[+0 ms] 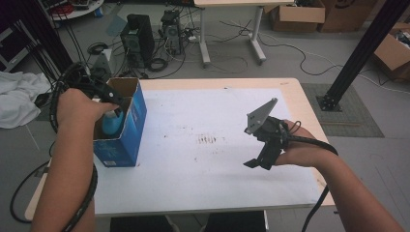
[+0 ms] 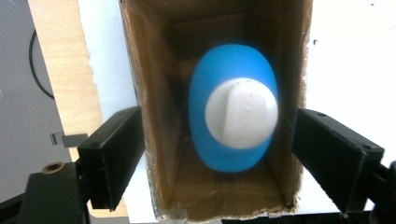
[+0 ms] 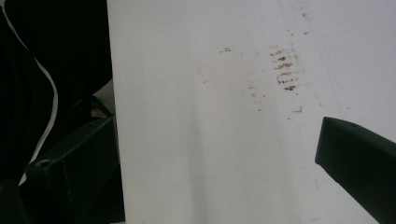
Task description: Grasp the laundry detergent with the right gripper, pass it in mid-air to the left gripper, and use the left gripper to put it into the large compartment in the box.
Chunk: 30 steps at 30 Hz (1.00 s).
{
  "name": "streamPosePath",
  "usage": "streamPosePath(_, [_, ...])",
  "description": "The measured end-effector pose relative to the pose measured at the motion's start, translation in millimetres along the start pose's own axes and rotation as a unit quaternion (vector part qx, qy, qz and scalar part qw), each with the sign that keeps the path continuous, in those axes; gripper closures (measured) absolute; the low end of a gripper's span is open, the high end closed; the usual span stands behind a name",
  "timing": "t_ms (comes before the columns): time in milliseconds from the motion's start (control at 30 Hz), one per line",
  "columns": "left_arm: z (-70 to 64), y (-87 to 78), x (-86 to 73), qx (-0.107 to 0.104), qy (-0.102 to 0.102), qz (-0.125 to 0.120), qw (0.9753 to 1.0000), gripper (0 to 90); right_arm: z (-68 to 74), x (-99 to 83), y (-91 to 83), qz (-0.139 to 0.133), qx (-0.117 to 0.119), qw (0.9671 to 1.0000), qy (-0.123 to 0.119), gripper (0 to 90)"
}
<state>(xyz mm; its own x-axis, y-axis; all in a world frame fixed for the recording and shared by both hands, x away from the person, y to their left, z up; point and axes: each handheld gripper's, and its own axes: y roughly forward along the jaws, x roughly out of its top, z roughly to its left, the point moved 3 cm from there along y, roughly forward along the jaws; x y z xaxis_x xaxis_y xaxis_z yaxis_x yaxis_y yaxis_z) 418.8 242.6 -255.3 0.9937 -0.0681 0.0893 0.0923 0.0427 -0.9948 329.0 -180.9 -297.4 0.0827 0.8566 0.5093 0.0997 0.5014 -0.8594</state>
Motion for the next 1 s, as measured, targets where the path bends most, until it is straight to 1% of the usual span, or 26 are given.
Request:
streamPosePath(33, [-0.4, -1.2, -0.3, 0.0, -0.001, -0.001, 1.0, 17.7, 0.2, 0.2, 0.2, 0.0, 0.0, 1.0, 0.0, 0.0])
streamPosePath(67, [-0.4, -2.8, -0.6, 0.001, 0.005, -0.003, 1.0, 16.8, 0.5, 0.3, 0.4, 0.0, 0.0, 1.0, 0.0, 0.0])
streamPosePath(100, [-0.9, -4.4, -0.9, 0.002, 0.005, -0.006, 1.0, 16.4, 0.7, 0.5, 0.4, 0.001, 0.0, 1.0, 0.0, 0.0])
streamPosePath(133, [-1.4, -5.9, -1.3, -0.002, 0.004, -0.007, 1.0, 16.5, 1.0, 0.7, 0.6, 0.001, 0.0, 1.0, 0.0, 0.0])
streamPosePath(200, [-2.5, -8.1, -2.0, 0.002, 0.012, -0.01, 0.9999, 15.5, 1.3, 1.1, 0.6, 0.001, 0.001, 1.0, 0.0, 0.0])
streamPosePath(333, [-4.4, -11.3, -2.8, 0.008, 0.016, -0.01, 0.9998, 14.9, 1.9, 2.2, 0.6, 0.002, 0.0, 1.0, -0.001, 0.0])
streamPosePath(433, [-6.6, -13.8, -3.3, 0.011, 0.021, -0.007, 0.9997, 11.5, 2.3, 2.8, 0.5, 0.001, 0.0, 1.0, -0.001, 0.0])
streamPosePath(500, [-9.1, -16.4, -3.6, 0.012, 0.03, -0.008, 0.9994, 10.5, 2.4, 3.0, 0.5, 0.002, 0.001, 1.0, -0.002, 0.0])
streamPosePath(567, [-12.0, -19.3, -3.8, 0.012, 0.035, -0.012, 0.9993, 10.0, 2.6, 3.4, 0.2, 0.001, 0.001, 1.0, -0.001, 0.0])
streamPosePath(767, [-22.5, -27.8, -4.3, 0.012, 0.055, -0.013, 0.9983, 6.8, 2.9, 3.5, -0.5, 0.001, 0.0, 1.0, -0.002, 0.0])
streamPosePath(867, [-27.6, -31.5, -4.2, 0.016, 0.064, -0.016, 0.9977, 5.8, 2.7, 3.2, -1.2, 0.001, 0.0, 1.0, -0.002, 0.0])
streamPosePath(933, [-31.0, -34.3, -3.8, 0.014, 0.069, -0.016, 0.9974, 5.4, 2.2, 2.9, -1.8, 0.0, 0.0, 1.0, -0.002, 0.0])
streamPosePath(1000, [-35.1, -36.6, -3.5, 0.012, 0.079, -0.019, 0.9966, 4.8, 2.0, 2.7, -2.0, -0.001, 0.0, 1.0, -0.001, 0.0])
